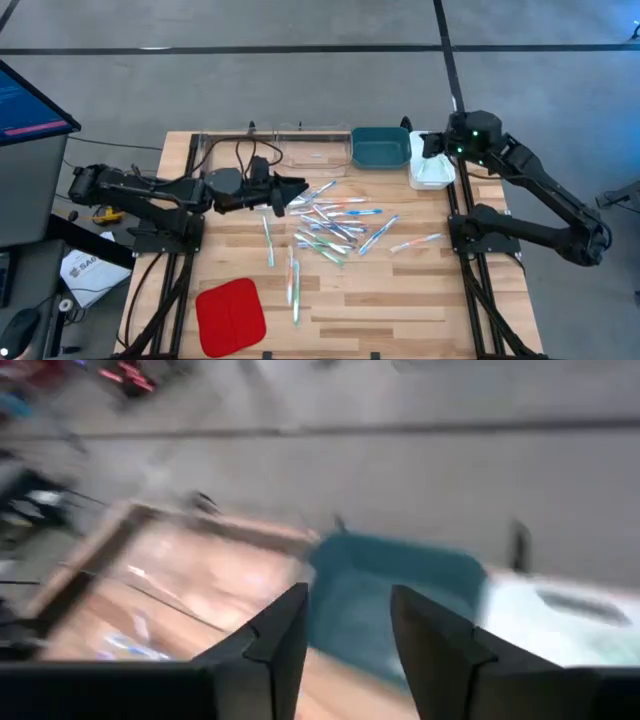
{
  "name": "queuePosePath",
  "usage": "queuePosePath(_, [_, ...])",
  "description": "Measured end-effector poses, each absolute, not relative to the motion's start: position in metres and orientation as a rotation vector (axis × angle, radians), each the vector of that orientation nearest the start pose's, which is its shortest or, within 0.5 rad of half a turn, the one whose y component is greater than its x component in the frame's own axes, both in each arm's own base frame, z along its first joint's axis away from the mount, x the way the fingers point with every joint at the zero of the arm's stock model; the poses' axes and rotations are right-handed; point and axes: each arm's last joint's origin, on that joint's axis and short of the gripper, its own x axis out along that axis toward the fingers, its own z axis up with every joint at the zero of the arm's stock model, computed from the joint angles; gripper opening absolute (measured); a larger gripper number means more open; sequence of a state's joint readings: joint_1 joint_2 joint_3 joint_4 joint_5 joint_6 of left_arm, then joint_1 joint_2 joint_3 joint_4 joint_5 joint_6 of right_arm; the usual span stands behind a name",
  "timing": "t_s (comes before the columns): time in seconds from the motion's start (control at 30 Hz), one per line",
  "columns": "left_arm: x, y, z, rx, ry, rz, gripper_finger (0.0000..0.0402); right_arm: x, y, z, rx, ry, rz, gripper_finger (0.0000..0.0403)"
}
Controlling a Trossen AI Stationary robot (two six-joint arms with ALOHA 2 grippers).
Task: Pick & Place Toothbrushes
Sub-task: Adjust the green toothbrush in the white bin
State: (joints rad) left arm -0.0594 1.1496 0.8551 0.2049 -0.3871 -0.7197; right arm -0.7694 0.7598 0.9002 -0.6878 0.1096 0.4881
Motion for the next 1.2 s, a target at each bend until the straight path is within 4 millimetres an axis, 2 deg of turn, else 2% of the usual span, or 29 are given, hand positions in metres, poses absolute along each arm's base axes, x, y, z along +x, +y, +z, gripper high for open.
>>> queuePosePath(0.2, [0.258,-0.002,0.323,-0.690,-0.051,0.368,0.0144,0.094,-0.108,0.307,0.766,0.730,-1.175,0.0100])
queuePosePath(0.3, [0.258,0.000,0.323,-0.689,-0.055,0.374,0.0144,0.098,-0.117,0.295,0.787,0.877,-1.184,0.0087])
queuePosePath(0.47, [0.259,0.005,0.323,-0.692,-0.042,0.334,0.0144,0.111,-0.130,0.281,0.706,1.054,-1.113,0.0082])
queuePosePath(0.57, [0.259,0.004,0.323,-0.695,-0.032,0.306,0.0144,0.118,-0.140,0.270,0.687,1.141,-1.154,0.0086])
queuePosePath(0.77, [0.259,0.003,0.323,-0.697,-0.013,0.259,0.0144,0.120,-0.158,0.252,0.683,1.255,-1.299,0.0123])
queuePosePath(1.03, [0.260,0.002,0.323,-0.699,-0.001,0.227,0.0144,0.130,-0.158,0.239,0.624,1.392,-1.332,0.0202])
queuePosePath(1.2, [0.260,0.002,0.323,-0.699,-0.001,0.227,0.0144,0.132,-0.161,0.236,0.628,1.388,-1.358,0.0225])
